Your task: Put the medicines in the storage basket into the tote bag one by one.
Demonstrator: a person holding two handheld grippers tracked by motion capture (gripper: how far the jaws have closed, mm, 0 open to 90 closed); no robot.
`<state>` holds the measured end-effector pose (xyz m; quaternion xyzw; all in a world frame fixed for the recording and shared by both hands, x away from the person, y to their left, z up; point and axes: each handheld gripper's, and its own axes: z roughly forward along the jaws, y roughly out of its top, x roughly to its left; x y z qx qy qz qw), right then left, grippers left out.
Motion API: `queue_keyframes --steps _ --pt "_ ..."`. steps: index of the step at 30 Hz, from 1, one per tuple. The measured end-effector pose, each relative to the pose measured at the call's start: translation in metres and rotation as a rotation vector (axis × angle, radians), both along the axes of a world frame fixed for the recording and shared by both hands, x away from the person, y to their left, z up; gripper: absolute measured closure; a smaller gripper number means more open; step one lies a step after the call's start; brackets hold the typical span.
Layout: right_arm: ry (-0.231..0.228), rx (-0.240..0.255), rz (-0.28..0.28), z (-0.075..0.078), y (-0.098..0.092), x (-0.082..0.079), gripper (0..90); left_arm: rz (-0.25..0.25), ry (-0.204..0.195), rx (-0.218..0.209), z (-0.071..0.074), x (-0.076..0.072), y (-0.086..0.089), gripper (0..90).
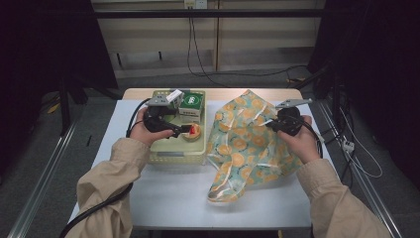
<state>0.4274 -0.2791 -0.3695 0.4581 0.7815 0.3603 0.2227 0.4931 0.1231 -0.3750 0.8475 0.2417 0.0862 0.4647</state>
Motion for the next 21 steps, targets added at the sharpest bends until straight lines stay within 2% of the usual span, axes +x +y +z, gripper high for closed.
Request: queue_keyframes --steps 3,4,13,17,18,19,21 --pt "0.000 -0.002 0.003 0.000 0.000 0.000 90.0 -0.007 0.021 0.040 -0.009 0.007 -0.009 8.9" --pt "0.000 0.000 0.003 -0.001 0.000 0.000 90.0 -0.001 0.024 0.065 -0.012 0.010 -0.012 9.1" --pt "0.011 -0.003 0.025 -0.004 0.006 0.002 90.0 -0.004 0.067 0.173 -0.043 0.029 -0.032 10.3" --pt "0.013 0.001 0.034 -0.005 0.007 0.003 90.0 -0.026 0.056 0.278 -0.057 0.034 -0.038 10.3" --pt "0.013 0.000 0.035 -0.005 0.007 0.003 90.0 -0.024 0.064 0.292 -0.060 0.035 -0.040 10.6" --pt "0.021 -0.001 0.034 -0.006 0.007 0.002 90.0 -0.007 0.079 0.278 -0.065 0.034 -0.043 10.4" --pt "0.025 -0.008 0.033 -0.006 0.006 0.002 90.0 -0.029 0.085 0.342 -0.068 0.035 -0.045 10.6"
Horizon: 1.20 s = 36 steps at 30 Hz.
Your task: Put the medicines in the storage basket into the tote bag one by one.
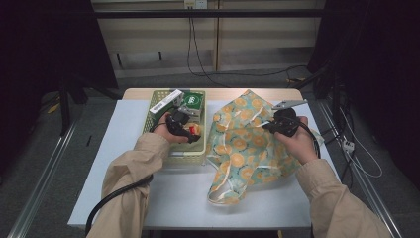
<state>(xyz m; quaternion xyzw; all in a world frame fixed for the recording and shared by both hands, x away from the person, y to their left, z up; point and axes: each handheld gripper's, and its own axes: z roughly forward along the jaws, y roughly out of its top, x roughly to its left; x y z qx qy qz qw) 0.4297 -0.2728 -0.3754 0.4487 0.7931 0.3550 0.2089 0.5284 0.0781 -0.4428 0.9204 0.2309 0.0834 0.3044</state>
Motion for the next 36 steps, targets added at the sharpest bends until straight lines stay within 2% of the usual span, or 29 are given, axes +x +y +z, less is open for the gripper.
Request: queue_keyframes --steps 2,3,5,10,13,16,20,24,28,30,36 --pt "-0.004 0.003 0.000 0.000 -0.001 0.000 90.0 -0.015 -0.004 0.027 0.000 0.000 -0.001 12.2" --pt "-0.005 0.007 -0.003 0.001 -0.002 0.000 90.0 -0.002 -0.002 0.026 -0.001 0.000 -0.002 14.2" --pt "-0.007 0.009 -0.007 0.001 -0.003 -0.001 90.0 0.011 0.026 0.015 -0.002 0.001 0.000 19.6" --pt "-0.017 0.025 -0.016 0.005 -0.006 -0.001 90.0 0.056 0.047 0.008 -0.003 0.000 0.001 20.2" --pt "-0.019 0.025 -0.022 0.007 -0.007 -0.001 90.0 0.092 0.045 0.028 0.000 0.001 0.004 20.3" --pt "-0.021 0.029 -0.036 0.007 -0.010 0.002 90.0 0.120 0.041 -0.039 0.007 0.002 0.007 20.4" --pt "-0.017 0.054 -0.068 0.005 -0.016 0.009 90.0 0.133 0.028 -0.108 0.027 0.003 0.010 20.4" --pt "-0.007 0.085 -0.093 0.004 -0.020 0.019 90.0 0.108 0.011 -0.138 0.050 -0.001 0.008 20.4" --pt "-0.005 0.103 -0.098 0.003 -0.019 0.023 90.0 0.084 -0.001 -0.193 0.073 -0.011 0.006 20.4" --pt "-0.005 0.100 -0.095 0.004 -0.018 0.023 90.0 0.053 -0.008 -0.222 0.083 -0.016 0.002 20.4" --pt "-0.006 0.093 -0.092 0.006 -0.018 0.020 90.0 -0.053 -0.020 -0.251 0.104 -0.041 -0.026 20.3"
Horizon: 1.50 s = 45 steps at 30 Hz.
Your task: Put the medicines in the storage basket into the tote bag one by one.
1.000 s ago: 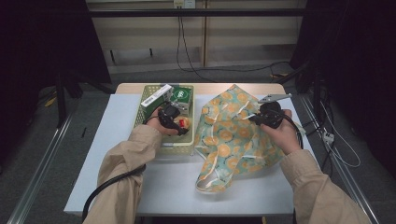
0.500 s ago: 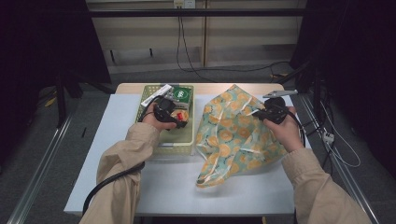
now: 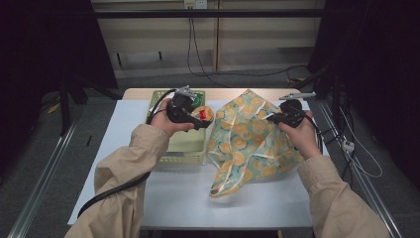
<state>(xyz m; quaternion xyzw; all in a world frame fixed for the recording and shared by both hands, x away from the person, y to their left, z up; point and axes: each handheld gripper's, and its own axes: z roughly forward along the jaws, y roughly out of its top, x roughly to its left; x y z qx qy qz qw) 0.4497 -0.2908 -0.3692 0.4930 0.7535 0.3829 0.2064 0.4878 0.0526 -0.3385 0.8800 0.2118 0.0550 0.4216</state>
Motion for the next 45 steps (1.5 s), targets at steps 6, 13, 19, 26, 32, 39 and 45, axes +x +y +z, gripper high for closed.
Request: queue_keyframes --steps 6,13,19,26,32,39,45 --pt "-0.006 0.003 0.002 0.003 0.000 -0.003 90.0 -0.100 -0.013 -0.014 0.009 -0.022 -0.032 20.3" --pt "-0.009 0.008 0.015 0.005 0.003 -0.007 90.0 -0.151 0.000 -0.012 -0.003 -0.033 -0.057 20.4" --pt "-0.008 0.006 0.026 0.005 0.006 -0.008 90.0 -0.167 0.013 -0.031 -0.011 -0.041 -0.069 20.3" --pt "-0.006 0.007 0.028 0.005 0.008 -0.007 90.0 -0.189 0.024 -0.050 -0.018 -0.047 -0.079 20.3" --pt "-0.009 0.011 0.029 0.006 0.009 -0.008 90.0 -0.206 0.039 -0.054 -0.024 -0.054 -0.088 20.4" --pt "-0.011 0.018 0.027 0.008 0.008 -0.010 90.0 -0.204 0.051 -0.038 -0.038 -0.054 -0.099 20.3" --pt "-0.010 0.019 0.031 0.009 0.008 -0.011 90.0 -0.167 0.054 0.006 -0.052 -0.040 -0.113 20.3"
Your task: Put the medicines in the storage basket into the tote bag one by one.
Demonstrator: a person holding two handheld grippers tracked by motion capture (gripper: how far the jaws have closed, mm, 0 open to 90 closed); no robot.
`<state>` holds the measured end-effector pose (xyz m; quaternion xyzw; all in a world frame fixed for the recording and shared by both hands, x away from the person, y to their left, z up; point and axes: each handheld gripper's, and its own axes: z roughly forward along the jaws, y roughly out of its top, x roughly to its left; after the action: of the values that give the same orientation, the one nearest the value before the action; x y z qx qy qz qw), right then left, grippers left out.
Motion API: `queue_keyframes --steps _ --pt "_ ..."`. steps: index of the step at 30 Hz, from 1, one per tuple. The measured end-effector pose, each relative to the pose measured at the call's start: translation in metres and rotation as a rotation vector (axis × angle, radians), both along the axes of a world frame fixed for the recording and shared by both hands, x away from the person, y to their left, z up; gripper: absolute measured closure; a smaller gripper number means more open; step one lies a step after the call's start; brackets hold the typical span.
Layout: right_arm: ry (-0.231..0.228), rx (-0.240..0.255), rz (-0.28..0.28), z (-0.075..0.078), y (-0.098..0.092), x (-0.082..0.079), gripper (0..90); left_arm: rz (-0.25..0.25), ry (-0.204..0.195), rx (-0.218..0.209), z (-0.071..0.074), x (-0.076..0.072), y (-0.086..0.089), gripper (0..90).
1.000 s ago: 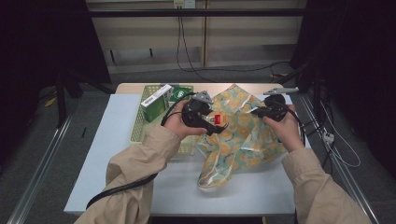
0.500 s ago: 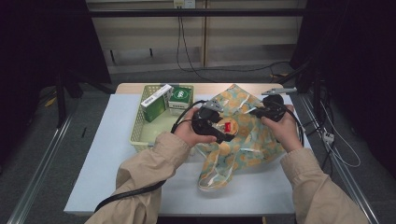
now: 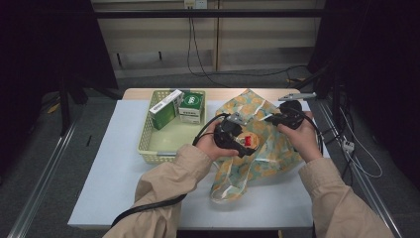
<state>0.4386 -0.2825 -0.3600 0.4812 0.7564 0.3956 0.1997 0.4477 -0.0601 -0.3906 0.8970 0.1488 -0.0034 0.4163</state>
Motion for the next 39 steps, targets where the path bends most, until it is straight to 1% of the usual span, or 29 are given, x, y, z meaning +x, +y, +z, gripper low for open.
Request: queue_keyframes --steps 1,2,4,9,11,12,13,14,20,22,24,26,27,28,30,31,33,34,36,37,39 --pt "0.001 0.005 0.001 0.000 0.000 0.000 90.0 0.012 0.001 -0.005 -0.002 0.003 -0.001 20.3" --pt "0.001 0.003 0.003 0.000 0.000 0.000 90.0 0.029 0.000 0.001 -0.003 0.005 -0.003 20.3" --pt "0.001 0.002 0.008 0.001 0.000 -0.001 90.0 0.045 -0.007 0.021 -0.004 0.011 -0.007 20.3" --pt "-0.003 0.008 0.023 0.002 0.000 -0.003 90.0 0.088 -0.008 0.041 -0.005 0.026 -0.012 20.3" --pt "-0.001 0.007 0.030 0.001 0.000 -0.002 90.0 0.108 -0.001 0.031 -0.006 0.032 -0.013 20.3" --pt "0.000 0.010 0.031 0.001 0.000 -0.002 90.0 0.113 0.000 0.038 -0.007 0.034 -0.014 20.3" --pt "0.002 0.012 0.035 0.000 0.000 -0.001 90.0 0.120 0.005 0.035 -0.008 0.036 -0.015 20.3" --pt "0.004 0.014 0.035 -0.001 0.001 -0.001 90.0 0.115 0.002 0.048 -0.008 0.038 -0.016 20.3" --pt "0.009 0.028 0.040 -0.004 0.000 0.003 90.0 0.122 -0.003 0.060 -0.013 0.051 -0.024 20.3" --pt "0.015 0.031 0.039 -0.005 0.000 0.004 90.0 0.156 -0.001 0.036 -0.013 0.059 -0.027 20.3" --pt "0.016 0.035 0.036 -0.006 0.000 0.006 90.0 0.224 0.002 -0.008 -0.014 0.068 -0.030 20.1" --pt "0.014 0.037 0.027 -0.007 0.000 0.007 90.0 0.246 -0.007 0.000 -0.018 0.076 -0.032 19.4" --pt "0.019 0.036 0.026 -0.008 0.001 0.008 90.0 0.243 -0.013 0.012 -0.018 0.078 -0.032 19.0" --pt "0.019 0.036 0.025 -0.008 0.000 0.008 90.0 0.240 -0.014 0.013 -0.018 0.077 -0.031 18.2" --pt "0.023 0.035 0.029 -0.009 0.000 0.008 90.0 0.233 -0.003 -0.009 -0.014 0.074 -0.029 16.9" --pt "0.025 0.032 0.028 -0.009 0.000 0.007 90.0 0.220 -0.003 -0.010 -0.012 0.072 -0.027 16.6" --pt "0.028 0.034 0.024 -0.008 -0.001 0.007 90.0 0.217 -0.011 -0.011 -0.005 0.067 -0.020 16.6" --pt "0.025 0.035 0.022 -0.008 -0.002 0.006 90.0 0.211 0.000 -0.022 -0.002 0.065 -0.017 16.6" --pt "0.021 0.034 0.014 -0.007 -0.002 0.004 90.0 0.208 0.015 -0.026 0.004 0.060 -0.010 15.3" --pt "0.021 0.034 0.012 -0.007 -0.002 0.003 90.0 0.203 0.001 -0.022 0.006 0.057 -0.006 14.7" --pt "0.025 0.024 0.011 -0.008 -0.001 0.002 90.0 0.193 0.001 -0.014 0.012 0.051 0.001 14.7"
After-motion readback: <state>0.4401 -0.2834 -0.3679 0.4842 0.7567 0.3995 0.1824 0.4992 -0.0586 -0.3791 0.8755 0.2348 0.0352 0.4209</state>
